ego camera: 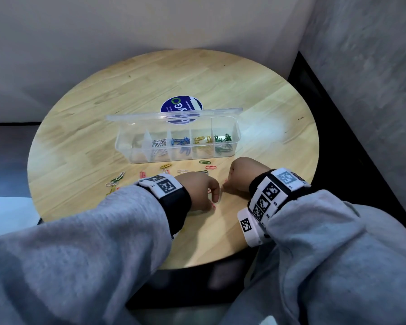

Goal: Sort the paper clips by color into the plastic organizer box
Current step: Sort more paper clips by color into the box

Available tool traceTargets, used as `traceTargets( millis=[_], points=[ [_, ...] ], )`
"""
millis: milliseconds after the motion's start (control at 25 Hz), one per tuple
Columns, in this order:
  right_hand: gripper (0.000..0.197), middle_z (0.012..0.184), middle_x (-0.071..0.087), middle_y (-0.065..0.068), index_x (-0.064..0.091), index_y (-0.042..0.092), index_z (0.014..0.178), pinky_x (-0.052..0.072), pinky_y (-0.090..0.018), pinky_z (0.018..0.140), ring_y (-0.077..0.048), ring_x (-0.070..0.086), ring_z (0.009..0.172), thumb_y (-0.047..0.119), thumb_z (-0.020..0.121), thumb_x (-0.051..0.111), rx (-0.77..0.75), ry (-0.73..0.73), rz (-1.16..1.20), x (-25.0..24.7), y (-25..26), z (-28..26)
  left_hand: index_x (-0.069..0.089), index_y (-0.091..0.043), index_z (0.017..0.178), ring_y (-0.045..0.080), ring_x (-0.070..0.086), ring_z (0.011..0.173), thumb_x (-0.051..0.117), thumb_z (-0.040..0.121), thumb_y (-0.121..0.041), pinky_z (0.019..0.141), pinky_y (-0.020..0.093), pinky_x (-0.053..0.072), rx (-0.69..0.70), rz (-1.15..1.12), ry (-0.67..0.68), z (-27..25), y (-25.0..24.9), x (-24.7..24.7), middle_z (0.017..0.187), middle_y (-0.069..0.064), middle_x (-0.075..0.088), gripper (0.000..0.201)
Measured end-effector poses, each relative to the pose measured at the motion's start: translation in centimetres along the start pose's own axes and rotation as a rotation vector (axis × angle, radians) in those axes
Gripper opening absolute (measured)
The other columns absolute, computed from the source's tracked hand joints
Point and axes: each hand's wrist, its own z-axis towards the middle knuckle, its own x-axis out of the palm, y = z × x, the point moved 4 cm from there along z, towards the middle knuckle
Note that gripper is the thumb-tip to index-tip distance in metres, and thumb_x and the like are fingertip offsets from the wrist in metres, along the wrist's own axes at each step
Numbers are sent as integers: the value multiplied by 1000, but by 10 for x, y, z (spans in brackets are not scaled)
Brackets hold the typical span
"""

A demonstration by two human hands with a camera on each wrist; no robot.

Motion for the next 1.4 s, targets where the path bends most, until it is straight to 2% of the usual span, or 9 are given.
traceTargets(
  millis=[120,280,480,680,800,960,1200,1280,1400],
  points=[
    [22,82,60,-6,63,10,88,41,-26,67,-22,55,77,29,79,69,-7,27,-23,2,1,3,66,-27,94,15,49,79,64,79,-21,53,22,31,-11,14,3,2,-2,8,81,-8,52,17],
    [21,86,63,-9,66,8,90,47,-28,73,-24,58,81,26,78,70,-31,63,-26,3,1,7,67,-24,92,14,49,73,63,79,-21,48,18,29,-38,56,10,5,-1,11,67,-9,49,13],
    [25,86,64,-9,65,6,90,49,-31,78,-25,62,85,29,81,67,-72,101,-39,2,1,1,61,-24,72,7,49,58,67,77,-23,50,18,34,-79,-59,108,4,12,11,60,-10,54,8],
    [26,70,59,-1,57,12,74,44,-17,60,-10,57,56,31,92,55,-171,98,196,-27,2,-16,55,-14,63,10,38,44,61,82,-10,45,18,32,-222,-852,65,0,33,-5,55,1,46,21],
    [22,72,63,1,56,16,70,46,-24,62,-11,52,56,26,88,62,-201,81,548,-41,-4,-16,51,-8,66,7,48,37,46,87,0,38,13,39,-284,-1305,-33,-4,34,-17,50,3,53,23],
    [25,71,65,-3,49,13,66,45,-16,50,-6,55,53,5,85,64,-227,83,838,-46,-5,-20,47,-9,63,9,51,37,42,86,-3,38,12,42,-328,-1521,-48,-7,34,-21,50,4,58,24],
    [15,64,51,-4,62,8,87,41,-13,42,-10,47,50,-2,90,52,-197,174,1035,-44,-3,-23,41,-14,62,8,35,39,42,84,-6,38,12,23,-360,-1293,-62,-1,30,-18,53,1,46,24],
    [20,63,46,-4,61,7,80,39,-14,40,-10,45,49,-1,93,46,-163,197,1021,-43,-2,-23,42,-17,67,10,33,46,52,85,-12,43,17,22,-302,-1041,-64,4,27,-19,58,-1,43,21],
    [25,65,43,-5,51,8,72,34,-18,43,-14,41,53,2,92,37,-47,217,962,-35,1,-22,48,-23,73,15,45,61,66,78,-23,53,24,32,-184,-398,-94,12,20,-16,66,-5,49,19]
  ],
)
